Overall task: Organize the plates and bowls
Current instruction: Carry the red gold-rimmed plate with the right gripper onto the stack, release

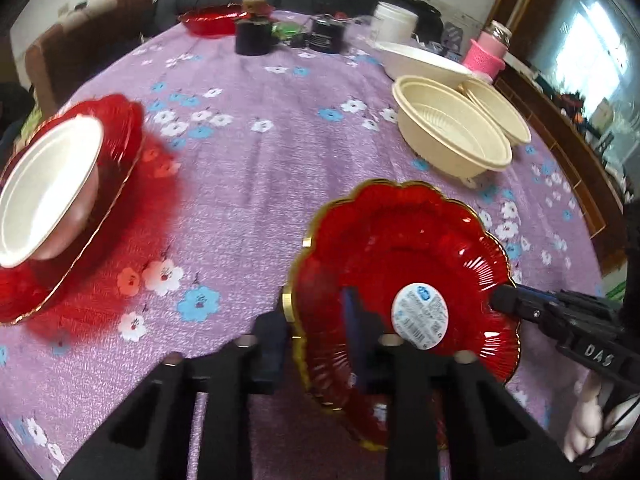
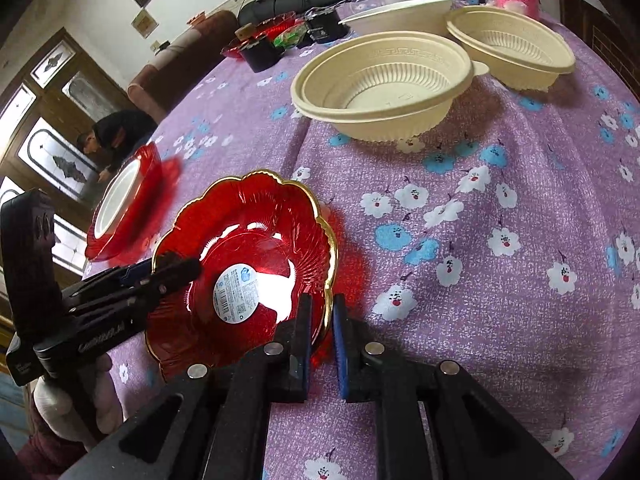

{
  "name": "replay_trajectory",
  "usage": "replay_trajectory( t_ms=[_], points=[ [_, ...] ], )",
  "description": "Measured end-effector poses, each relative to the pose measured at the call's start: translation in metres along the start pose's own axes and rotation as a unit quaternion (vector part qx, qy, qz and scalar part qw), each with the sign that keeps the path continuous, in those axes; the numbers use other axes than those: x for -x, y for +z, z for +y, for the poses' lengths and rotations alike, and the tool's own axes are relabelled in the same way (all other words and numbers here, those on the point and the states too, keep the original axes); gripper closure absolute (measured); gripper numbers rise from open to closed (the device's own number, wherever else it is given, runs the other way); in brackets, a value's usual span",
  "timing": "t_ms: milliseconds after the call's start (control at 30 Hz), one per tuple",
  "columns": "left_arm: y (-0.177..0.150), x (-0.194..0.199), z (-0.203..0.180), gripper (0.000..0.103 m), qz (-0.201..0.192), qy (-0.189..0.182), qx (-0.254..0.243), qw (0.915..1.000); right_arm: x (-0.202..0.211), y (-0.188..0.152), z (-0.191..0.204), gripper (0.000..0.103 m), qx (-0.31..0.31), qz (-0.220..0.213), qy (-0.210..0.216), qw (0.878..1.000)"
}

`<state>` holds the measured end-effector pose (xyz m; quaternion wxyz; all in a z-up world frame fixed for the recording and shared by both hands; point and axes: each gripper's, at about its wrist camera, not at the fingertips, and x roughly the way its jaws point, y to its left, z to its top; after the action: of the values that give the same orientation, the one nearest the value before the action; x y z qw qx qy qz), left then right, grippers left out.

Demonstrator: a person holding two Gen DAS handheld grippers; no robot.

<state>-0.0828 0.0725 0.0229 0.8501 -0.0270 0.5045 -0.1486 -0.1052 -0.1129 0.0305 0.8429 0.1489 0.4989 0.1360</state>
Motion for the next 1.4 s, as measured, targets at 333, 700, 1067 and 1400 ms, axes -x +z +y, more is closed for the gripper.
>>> replay_trajectory(
  t_ms=[333, 700, 1067, 1400],
  points=[
    [0.008, 0.071, 0.031, 0.086, -0.089, 0.034, 0.033, 0.9949, 0.015, 0.024, 0.048, 0.092, 0.018, -0.042, 0.037, 0.998],
    [0.048, 0.104, 0.169, 0.076, -0.122, 0.131, 0.117, 0.9768, -0.038, 0.098, 0.200, 0.092, 0.094, -0.041, 0.089, 0.991],
    [0.064, 0.070, 0.231, 0.076, -0.081, 0.150, 0.132, 0.9765, -0.116, 0.125, 0.244, 0.092, 0.114, 0.006, 0.040, 0.993],
    [0.060, 0.064, 0.225, 0.058, -0.081, 0.147, 0.112, 0.9794, -0.120, 0.122, 0.248, 0.090, 0.134, -0.007, 0.018, 0.991]
  ],
)
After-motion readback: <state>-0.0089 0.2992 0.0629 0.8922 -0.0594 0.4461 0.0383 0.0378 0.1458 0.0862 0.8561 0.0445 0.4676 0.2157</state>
